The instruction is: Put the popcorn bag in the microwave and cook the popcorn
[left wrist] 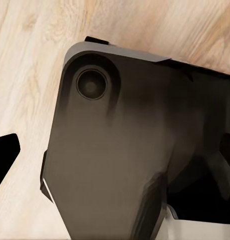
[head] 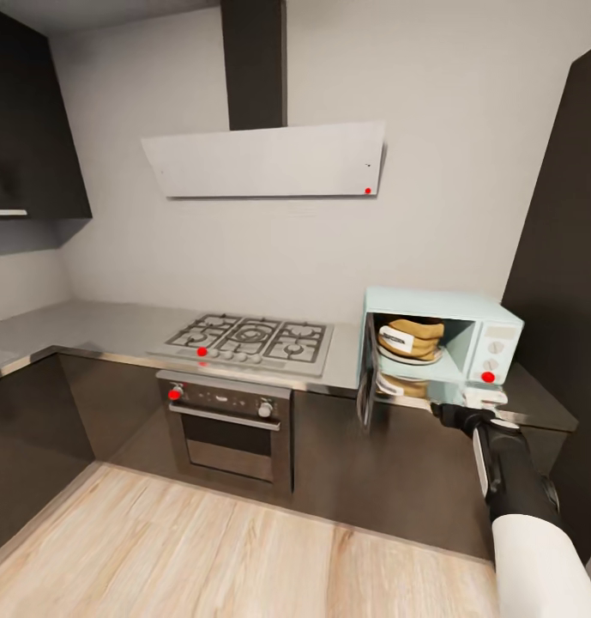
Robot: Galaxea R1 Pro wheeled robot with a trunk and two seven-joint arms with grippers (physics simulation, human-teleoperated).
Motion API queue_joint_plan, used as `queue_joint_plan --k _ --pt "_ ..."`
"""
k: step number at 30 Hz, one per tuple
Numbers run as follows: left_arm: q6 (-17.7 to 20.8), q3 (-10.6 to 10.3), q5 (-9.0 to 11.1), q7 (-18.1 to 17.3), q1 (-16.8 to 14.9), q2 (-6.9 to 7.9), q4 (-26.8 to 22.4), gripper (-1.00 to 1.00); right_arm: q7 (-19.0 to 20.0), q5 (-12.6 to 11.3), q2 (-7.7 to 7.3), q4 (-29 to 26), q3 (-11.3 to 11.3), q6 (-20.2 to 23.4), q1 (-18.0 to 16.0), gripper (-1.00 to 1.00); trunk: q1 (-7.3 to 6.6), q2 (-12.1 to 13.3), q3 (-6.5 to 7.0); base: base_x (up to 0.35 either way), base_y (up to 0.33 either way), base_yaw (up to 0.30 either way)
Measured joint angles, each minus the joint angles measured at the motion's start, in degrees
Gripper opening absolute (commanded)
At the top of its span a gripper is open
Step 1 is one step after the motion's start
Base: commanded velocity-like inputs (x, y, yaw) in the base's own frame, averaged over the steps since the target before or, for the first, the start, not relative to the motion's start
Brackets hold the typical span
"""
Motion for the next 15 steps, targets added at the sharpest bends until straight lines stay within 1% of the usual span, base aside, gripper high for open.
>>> queue_joint_plan --k 2,4,6,7,8,10,11,15 --pt "0.0 0.0 0.0 0.0 0.0 0.0 0.0 1.0 0.0 0.0 0.06 0.1 0.0 0.3 0.0 1.0 0.0 0.0 0.0 -0.3 0.0 0.0" --pt "0.0 0.0 0.0 0.0 0.0 -0.01 0.0 1.0 0.0 0.0 0.06 0.2 0.0 1.9 0.0 1.0 0.0 0.0 0.0 -0.232 0.0 0.0" --pt "0.0 -0.1 0.0 0.0 0.0 0.03 0.0 1.0 0.0 -0.1 0.13 0.4 0.0 3.3 0.0 1.0 -0.02 0.0 0.0 -0.049 0.0 0.0" --pt "0.0 -0.1 0.0 0.0 0.0 0.01 -0.1 1.0 -0.1 0.3 -0.01 3.1 0.0 3.7 0.0 1.0 -0.02 0.0 0.0 -0.007 0.0 0.0" --pt "0.0 -0.1 0.1 0.0 0.0 0.01 0.0 1.0 -0.2 1.2 -0.14 6.6 0.0 3.4 0.0 1.0 -0.02 0.0 -0.01 -0.004 0.0 0.0" --pt "0.0 0.0 0.1 0.1 0.0 0.06 0.0 1.0 -0.4 2.3 -0.21 11.8 0.0 3.2 0.0 1.0 -0.03 0.0 -0.01 -0.001 0.0 0.0" --pt "0.0 0.0 0.1 0.1 0.0 0.02 -0.1 1.0 -0.6 2.6 -0.37 16.8 0.0 2.7 0.0 1.0 -0.02 0.0 -0.01 0.0 0.0 0.0" --pt "0.0 0.0 0.1 0.1 0.0 0.01 0.0 1.0 -0.8 2.8 -0.67 28.1 0.2 -0.1 0.0 1.0 -0.03 0.0 -0.01 0.0 0.0 0.0"
